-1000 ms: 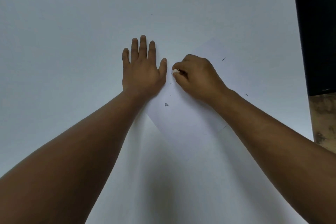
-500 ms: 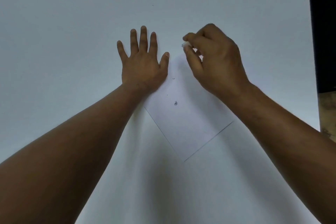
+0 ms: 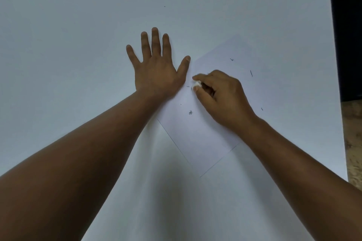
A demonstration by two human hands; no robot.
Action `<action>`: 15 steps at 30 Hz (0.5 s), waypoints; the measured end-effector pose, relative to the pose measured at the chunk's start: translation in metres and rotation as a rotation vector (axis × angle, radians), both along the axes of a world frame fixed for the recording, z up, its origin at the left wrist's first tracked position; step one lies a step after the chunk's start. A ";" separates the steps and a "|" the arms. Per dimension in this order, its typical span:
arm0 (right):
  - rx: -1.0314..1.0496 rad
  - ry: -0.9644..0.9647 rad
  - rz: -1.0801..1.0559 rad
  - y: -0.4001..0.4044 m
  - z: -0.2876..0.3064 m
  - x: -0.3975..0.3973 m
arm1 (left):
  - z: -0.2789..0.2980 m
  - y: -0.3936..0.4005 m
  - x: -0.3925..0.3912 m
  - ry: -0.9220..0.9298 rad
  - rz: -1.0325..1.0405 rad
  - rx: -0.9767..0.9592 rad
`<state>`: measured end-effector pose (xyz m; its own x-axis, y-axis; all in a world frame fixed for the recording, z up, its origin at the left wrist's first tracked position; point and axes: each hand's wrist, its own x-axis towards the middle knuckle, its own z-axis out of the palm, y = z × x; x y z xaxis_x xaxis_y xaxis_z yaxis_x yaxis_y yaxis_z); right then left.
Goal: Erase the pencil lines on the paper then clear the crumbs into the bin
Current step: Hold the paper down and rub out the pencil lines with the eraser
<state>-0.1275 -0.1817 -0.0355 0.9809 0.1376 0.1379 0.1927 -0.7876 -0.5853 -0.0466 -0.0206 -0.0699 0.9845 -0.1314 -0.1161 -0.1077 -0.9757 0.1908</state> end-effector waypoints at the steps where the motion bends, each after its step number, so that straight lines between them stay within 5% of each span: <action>1: -0.019 -0.006 -0.011 0.002 0.000 0.007 | -0.001 0.000 0.000 -0.007 0.000 0.005; 7: -0.264 -0.085 0.052 0.016 -0.004 0.016 | 0.001 -0.001 -0.002 -0.009 0.003 0.014; 15: -0.420 0.155 0.206 -0.031 0.021 -0.033 | 0.001 -0.001 -0.002 -0.014 -0.001 0.005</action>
